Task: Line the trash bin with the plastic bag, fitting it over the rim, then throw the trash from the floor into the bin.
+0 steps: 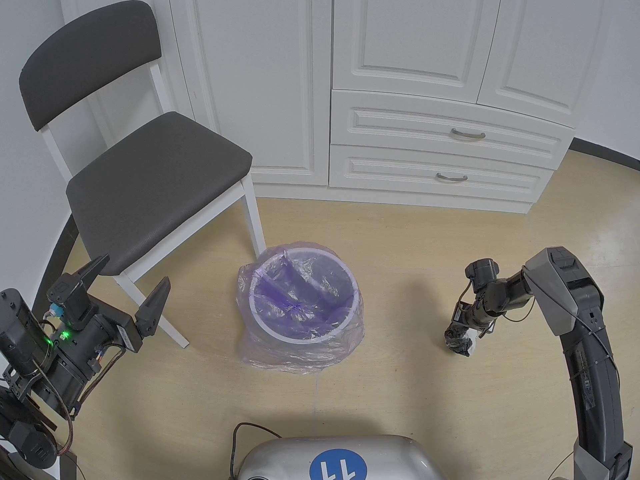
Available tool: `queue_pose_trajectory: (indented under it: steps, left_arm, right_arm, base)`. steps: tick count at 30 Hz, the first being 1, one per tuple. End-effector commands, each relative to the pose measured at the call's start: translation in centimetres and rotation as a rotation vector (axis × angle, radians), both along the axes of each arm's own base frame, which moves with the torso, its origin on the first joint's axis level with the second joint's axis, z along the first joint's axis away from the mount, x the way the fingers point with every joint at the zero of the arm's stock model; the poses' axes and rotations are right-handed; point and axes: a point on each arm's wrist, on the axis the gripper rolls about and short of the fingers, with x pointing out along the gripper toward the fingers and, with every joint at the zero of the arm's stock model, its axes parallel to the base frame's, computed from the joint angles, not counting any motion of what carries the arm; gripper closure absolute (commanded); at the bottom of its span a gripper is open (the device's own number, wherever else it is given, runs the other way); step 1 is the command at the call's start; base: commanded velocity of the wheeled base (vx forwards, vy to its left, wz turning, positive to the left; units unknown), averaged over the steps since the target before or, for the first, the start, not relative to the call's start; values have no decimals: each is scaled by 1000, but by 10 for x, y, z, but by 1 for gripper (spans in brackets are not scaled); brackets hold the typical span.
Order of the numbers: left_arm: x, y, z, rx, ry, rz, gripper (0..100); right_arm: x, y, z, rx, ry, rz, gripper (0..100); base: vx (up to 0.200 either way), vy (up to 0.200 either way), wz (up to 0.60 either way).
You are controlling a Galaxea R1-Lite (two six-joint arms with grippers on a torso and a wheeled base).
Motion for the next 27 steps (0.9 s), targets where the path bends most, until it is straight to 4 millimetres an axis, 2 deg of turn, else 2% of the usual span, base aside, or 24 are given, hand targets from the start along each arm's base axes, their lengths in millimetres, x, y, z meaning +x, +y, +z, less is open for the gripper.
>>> queue_pose_trajectory:
  steps: [1,8,15,16,17,19,20,21,22,25,26,27]
  left_arm:
    - [-1,0,1,-2,-5,2,0]
    - [-3,1,7,-9,-35,4,0]
    - [-9,3,18,-23,-97,5,0]
    - [-9,3,18,-23,-97,5,0]
    - [-9,3,19,-24,-100,8,0]
    - [-9,3,19,-24,-100,8,0]
    - [-8,4,20,-26,-107,13,0]
    - [-7,3,21,-27,-109,13,0]
    - [-6,5,21,-27,-112,25,0]
    - [-4,9,23,-28,-121,46,0]
    - [-4,9,23,-28,-120,48,0]
    - [-2,10,24,-28,-124,56,0]
  right_arm:
    - [-1,2,3,-2,-1,2,100]
    - [-8,5,16,-5,-11,7,100]
    - [-34,5,62,5,-4,41,100]
    - [-34,5,62,5,-4,41,100]
    - [-39,8,79,3,-7,62,100]
    - [-39,8,79,3,-7,62,100]
    - [-52,15,108,-7,46,101,100]
    - [-53,16,111,-9,52,107,100]
    - [-62,21,132,-9,66,123,100]
    - [-77,30,169,-1,44,154,100]
    - [-78,31,170,-1,44,156,100]
    - [-88,35,189,0,25,169,100]
  base:
    - [0,0,0]
    - [0,0,0]
    - [0,0,0]
    - [0,0,0]
    - [0,0,0]
    - [0,0,0]
    - [0,0,0]
    - [0,0,0]
    - [0,0,0]
    - [0,0,0]
    - [0,0,0]
    - [0,0,0]
